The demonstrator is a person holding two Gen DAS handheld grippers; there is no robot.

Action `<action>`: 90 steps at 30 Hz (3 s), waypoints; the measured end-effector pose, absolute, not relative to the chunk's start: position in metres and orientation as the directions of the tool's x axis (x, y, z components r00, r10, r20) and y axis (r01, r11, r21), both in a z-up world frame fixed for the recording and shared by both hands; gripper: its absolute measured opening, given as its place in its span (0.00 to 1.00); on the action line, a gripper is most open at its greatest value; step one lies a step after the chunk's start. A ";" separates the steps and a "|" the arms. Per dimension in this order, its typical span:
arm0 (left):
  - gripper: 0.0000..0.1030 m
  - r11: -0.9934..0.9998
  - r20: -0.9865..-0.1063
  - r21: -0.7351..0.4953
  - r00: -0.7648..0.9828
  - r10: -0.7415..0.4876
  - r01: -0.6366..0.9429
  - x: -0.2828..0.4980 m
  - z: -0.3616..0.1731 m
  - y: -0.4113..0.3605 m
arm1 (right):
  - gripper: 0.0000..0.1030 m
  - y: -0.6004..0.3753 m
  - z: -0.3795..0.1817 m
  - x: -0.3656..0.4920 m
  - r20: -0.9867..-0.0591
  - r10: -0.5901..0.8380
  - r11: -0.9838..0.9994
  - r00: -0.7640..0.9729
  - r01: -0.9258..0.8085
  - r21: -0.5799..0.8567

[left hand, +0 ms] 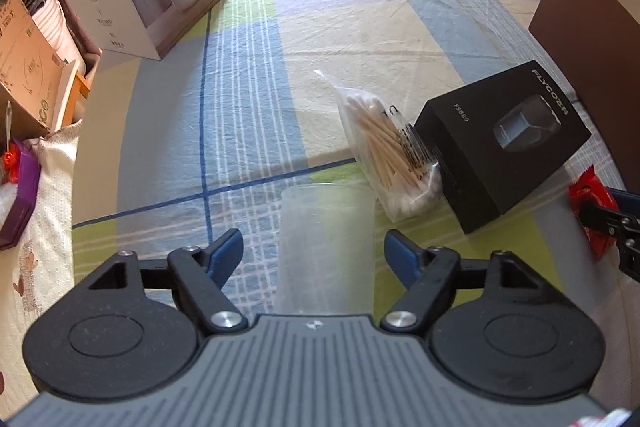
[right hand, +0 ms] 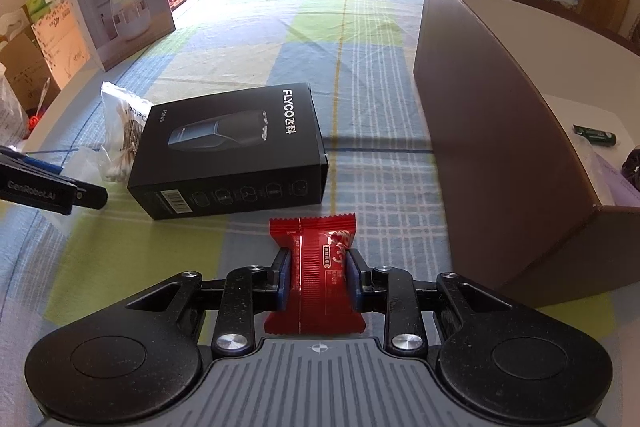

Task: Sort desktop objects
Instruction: 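Grasp the red candy packet with the right tool while the left tool approaches the clear cup, then lift the red packet with the right tool while the left tool grips the clear cup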

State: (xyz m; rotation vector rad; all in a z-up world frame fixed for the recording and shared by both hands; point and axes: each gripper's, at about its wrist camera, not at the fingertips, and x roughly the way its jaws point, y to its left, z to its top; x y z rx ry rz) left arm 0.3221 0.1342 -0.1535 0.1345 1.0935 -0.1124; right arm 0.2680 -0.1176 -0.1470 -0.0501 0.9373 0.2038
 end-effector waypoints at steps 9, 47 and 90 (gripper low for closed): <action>0.46 0.991 -0.894 0.015 0.446 -0.047 0.134 0.317 -0.154 0.138 | 0.55 -0.115 -0.145 0.268 -0.790 0.166 0.974 0.590 -0.221 0.039; 0.46 0.986 -0.889 -0.046 0.443 -0.112 0.157 0.216 -0.116 0.063 | 0.54 -0.161 -0.129 0.210 -0.812 0.357 0.886 0.462 -0.443 0.137; 0.46 0.962 -0.802 -0.071 0.559 -0.213 0.264 0.224 -0.045 -0.064 | 0.24 -0.325 -0.027 0.217 -0.650 0.560 0.827 0.514 -0.393 0.402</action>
